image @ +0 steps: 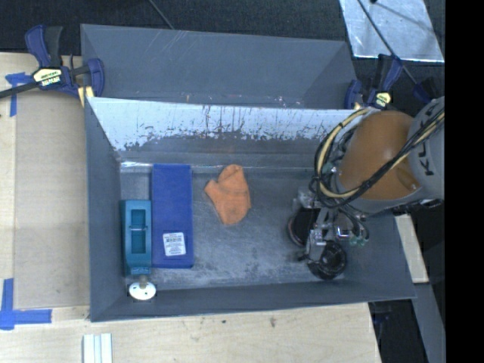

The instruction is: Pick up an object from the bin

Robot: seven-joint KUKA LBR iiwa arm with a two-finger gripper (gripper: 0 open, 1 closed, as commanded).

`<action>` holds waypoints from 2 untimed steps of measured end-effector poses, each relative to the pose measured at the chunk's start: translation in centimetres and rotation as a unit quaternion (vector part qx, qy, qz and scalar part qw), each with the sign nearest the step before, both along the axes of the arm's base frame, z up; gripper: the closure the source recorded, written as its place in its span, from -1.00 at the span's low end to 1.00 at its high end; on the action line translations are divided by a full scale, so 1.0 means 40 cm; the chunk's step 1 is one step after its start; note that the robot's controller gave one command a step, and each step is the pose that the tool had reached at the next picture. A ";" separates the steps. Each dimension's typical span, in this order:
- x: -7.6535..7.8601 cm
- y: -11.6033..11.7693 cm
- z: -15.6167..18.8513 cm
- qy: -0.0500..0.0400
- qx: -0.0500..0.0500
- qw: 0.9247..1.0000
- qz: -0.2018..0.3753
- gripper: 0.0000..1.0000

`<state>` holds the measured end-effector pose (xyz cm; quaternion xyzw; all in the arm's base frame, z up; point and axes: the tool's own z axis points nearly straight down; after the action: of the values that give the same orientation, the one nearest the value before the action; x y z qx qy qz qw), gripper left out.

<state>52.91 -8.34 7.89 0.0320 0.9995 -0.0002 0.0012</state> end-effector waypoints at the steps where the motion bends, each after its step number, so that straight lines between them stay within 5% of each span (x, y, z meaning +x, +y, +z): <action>1: 0.032 0.012 -0.021 -0.002 0.000 1.000 -0.010 1.00; 2: 0.032 0.012 -0.021 -0.002 0.000 1.000 -0.010 1.00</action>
Offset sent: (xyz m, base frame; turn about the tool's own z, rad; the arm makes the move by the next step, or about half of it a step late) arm 0.0000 0.0000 0.0000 0.0000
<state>54.18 -7.87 7.07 0.0425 0.9991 -0.0001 0.0031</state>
